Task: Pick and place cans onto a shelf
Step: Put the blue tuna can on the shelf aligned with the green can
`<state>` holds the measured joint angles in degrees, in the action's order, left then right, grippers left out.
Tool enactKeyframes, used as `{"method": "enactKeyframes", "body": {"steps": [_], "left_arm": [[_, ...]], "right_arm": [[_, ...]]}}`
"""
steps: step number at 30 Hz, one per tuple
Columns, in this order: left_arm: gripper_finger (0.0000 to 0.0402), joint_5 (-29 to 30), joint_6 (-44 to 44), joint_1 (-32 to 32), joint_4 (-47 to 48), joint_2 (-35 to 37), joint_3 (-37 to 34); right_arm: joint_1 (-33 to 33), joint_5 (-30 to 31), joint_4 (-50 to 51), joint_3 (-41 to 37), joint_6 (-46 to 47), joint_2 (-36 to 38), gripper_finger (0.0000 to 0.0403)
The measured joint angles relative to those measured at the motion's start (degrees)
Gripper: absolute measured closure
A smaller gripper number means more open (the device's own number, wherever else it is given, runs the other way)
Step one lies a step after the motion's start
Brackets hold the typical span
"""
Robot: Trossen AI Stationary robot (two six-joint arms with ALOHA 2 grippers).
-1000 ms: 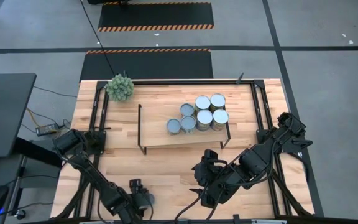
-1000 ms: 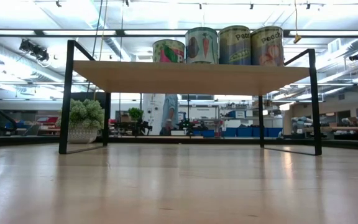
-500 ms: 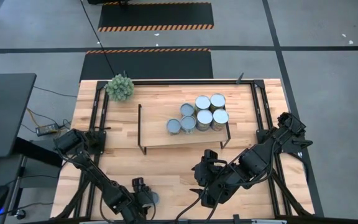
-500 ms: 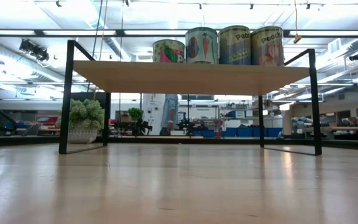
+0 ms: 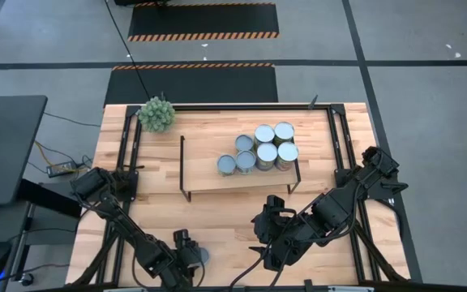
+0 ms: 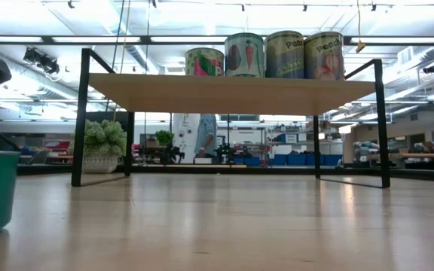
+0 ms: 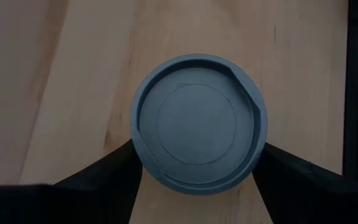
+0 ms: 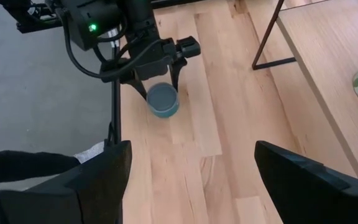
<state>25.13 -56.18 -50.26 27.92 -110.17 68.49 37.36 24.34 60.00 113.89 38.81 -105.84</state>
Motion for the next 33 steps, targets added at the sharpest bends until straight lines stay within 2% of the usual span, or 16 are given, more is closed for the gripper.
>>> {"method": "enactKeyframes", "body": {"steps": [10,17,25,33], "left_arm": [[0.0120,3.11,0.70,-0.26,0.75,1.18,0.00],[0.0120,6.01,2.04,-0.04,5.83,5.87,0.02],[0.0120,6.21,5.83,1.83,7.82,14.24,0.02],[0.0120,4.99,11.42,7.36,10.79,25.69,0.02]], "right_arm": [[0.00,-0.04,0.10,0.01,0.01,0.00,0.0056],[0.00,-0.11,0.25,0.02,-0.10,0.00,0.0056],[0.00,-0.11,0.31,0.02,-1.29,0.00,0.0056],[-0.07,-0.09,3.14,0.02,-1.55,0.00,0.0056]]}}
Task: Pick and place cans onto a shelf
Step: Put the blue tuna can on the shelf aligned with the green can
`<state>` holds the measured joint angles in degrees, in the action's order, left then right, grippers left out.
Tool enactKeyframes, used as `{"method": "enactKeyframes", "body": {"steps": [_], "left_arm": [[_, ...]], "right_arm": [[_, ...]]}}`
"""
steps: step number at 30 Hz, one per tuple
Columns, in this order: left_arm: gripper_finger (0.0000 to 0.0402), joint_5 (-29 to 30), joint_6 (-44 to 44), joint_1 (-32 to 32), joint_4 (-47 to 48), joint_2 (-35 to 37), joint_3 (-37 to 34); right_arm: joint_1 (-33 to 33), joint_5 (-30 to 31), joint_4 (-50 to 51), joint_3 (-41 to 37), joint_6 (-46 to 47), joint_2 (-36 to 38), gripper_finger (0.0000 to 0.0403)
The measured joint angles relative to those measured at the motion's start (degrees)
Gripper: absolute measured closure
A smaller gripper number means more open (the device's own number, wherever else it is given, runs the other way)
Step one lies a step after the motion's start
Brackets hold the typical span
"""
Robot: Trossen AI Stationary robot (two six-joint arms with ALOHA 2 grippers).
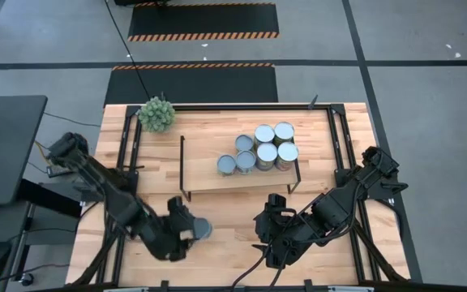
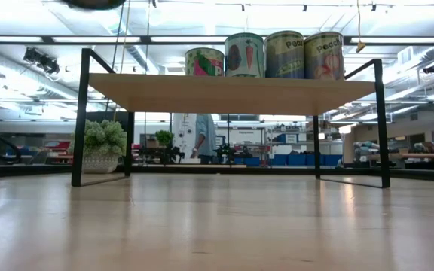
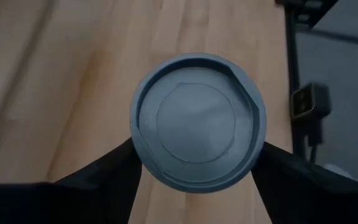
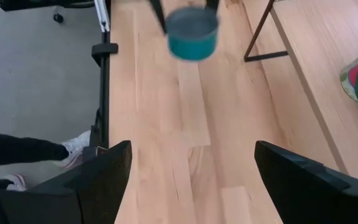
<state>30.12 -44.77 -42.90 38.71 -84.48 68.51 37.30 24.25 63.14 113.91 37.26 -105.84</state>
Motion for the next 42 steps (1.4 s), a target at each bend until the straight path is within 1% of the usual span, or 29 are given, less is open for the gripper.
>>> {"method": "enactKeyframes", "body": {"steps": [4,9,14,17,20,23,28,33,38,42], "left_arm": [[0.0120,-3.61,3.96,4.45,0.16,5.64,0.00],[0.0120,-7.73,7.74,11.77,0.09,11.40,0.00],[0.0120,-11.99,13.10,19.16,0.55,14.20,1.60],[0.0120,-13.70,17.95,23.28,4.01,14.20,5.43],[0.0120,-13.95,22.36,28.15,8.36,13.60,8.90],[0.0120,-15.22,26.90,33.50,12.07,13.35,10.29],[0.0120,-19.94,34.90,42.82,13.23,12.49,9.46],[0.0120,-24.47,42.36,50.87,12.71,9.33,9.34],[0.0120,-29.42,48.43,56.50,12.96,4.36,9.33],[0.0120,-32.69,52.43,59.35,12.94,0.65,9.33]], "right_arm": [[0.00,0.16,0.49,0.00,0.00,0.00,0.0056],[-0.27,1.46,0.80,0.00,0.00,0.00,0.0056],[-0.89,1.15,0.89,0.00,0.02,0.00,0.0056],[-1.42,-0.18,0.91,0.00,-0.09,0.02,0.0056],[-1.90,-0.77,1.34,0.00,-0.25,0.02,0.0056],[-2.36,-1.04,1.82,0.00,-0.35,0.02,0.0056],[-3.42,-3.09,2.19,0.00,-0.16,0.02,0.0056],[-3.74,-2.17,1.61,0.00,-0.31,0.02,0.0056],[-3.74,-0.65,1.22,0.00,0.09,0.02,0.0056],[-3.74,-0.30,1.22,0.00,0.87,0.02,0.0056]]}}
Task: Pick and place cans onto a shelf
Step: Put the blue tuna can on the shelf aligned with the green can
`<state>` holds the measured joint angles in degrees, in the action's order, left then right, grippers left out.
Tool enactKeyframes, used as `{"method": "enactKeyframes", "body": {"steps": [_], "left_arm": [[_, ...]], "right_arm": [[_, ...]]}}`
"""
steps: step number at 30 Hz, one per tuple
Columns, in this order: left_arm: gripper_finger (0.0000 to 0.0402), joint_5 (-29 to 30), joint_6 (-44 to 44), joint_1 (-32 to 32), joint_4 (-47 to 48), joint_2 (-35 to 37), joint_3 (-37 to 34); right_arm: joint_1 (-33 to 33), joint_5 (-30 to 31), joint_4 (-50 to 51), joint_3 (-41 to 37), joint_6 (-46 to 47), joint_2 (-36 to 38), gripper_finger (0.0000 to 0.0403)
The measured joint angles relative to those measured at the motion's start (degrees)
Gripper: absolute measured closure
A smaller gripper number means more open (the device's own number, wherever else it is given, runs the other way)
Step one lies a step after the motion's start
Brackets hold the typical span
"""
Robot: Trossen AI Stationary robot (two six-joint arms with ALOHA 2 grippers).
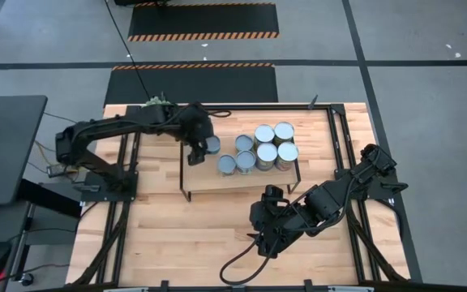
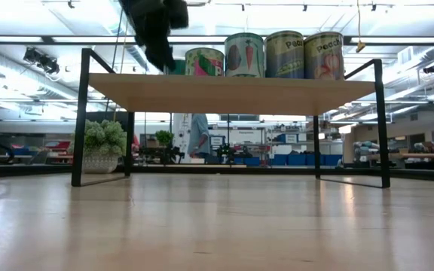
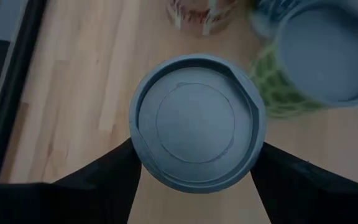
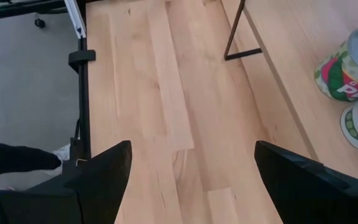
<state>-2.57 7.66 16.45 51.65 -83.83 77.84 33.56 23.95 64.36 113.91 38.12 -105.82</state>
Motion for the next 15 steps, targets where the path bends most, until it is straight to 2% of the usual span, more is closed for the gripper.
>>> {"method": "enactKeyframes", "body": {"steps": [6,15], "left_arm": [[0.0120,-2.65,4.80,1.14,-0.83,-3.02,0.00],[0.0120,-2.02,15.19,-0.19,-2.80,-4.76,-0.02]], "right_arm": [[0.00,0.02,0.00,0.00,0.92,0.00,0.0056],[0.00,0.02,0.00,0.00,2.06,0.00,0.0056]]}}
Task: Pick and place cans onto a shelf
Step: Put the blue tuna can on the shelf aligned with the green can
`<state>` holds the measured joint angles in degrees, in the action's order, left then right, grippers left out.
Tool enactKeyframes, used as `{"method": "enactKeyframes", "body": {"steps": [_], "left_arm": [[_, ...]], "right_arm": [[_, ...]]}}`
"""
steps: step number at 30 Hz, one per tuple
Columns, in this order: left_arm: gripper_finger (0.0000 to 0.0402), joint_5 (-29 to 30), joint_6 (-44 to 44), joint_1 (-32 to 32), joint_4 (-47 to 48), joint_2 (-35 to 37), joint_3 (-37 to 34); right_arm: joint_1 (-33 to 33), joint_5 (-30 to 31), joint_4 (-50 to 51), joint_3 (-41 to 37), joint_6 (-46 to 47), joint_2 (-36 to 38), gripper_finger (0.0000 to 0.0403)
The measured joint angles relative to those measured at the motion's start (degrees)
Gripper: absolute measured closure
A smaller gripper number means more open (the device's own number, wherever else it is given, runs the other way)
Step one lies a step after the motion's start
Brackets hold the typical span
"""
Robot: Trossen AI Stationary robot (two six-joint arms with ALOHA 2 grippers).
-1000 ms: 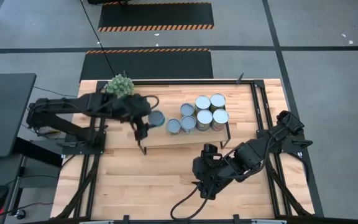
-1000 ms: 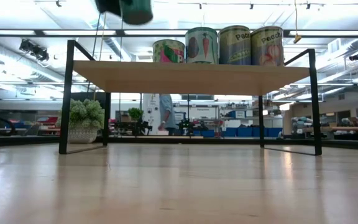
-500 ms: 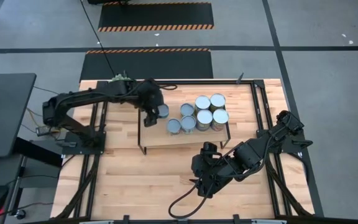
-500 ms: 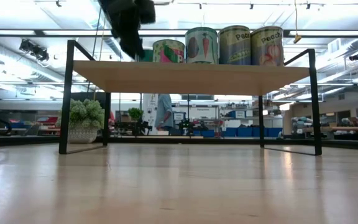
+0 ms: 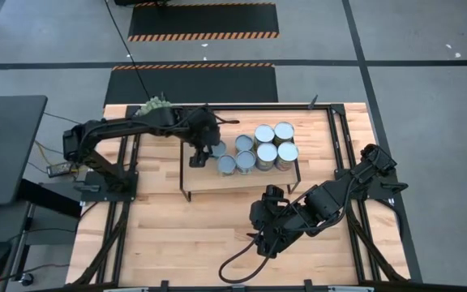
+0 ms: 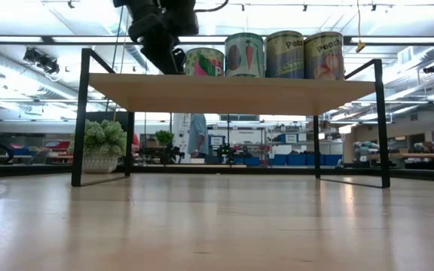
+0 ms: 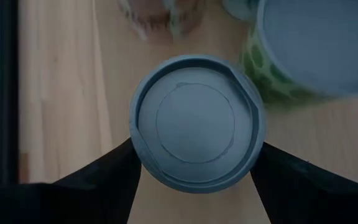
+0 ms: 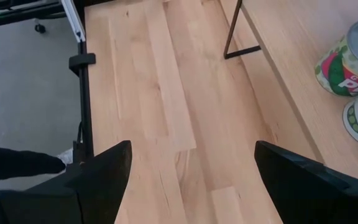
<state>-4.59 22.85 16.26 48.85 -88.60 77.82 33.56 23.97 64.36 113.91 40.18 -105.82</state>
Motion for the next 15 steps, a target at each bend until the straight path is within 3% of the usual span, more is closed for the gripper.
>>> {"method": "enactKeyframes", "body": {"steps": [15], "left_arm": [[0.0120,1.50,0.92,-0.77,-7.29,-1.22,0.07]], "right_arm": [[0.00,0.54,-0.92,0.00,0.37,0.00,0.0056]]}}
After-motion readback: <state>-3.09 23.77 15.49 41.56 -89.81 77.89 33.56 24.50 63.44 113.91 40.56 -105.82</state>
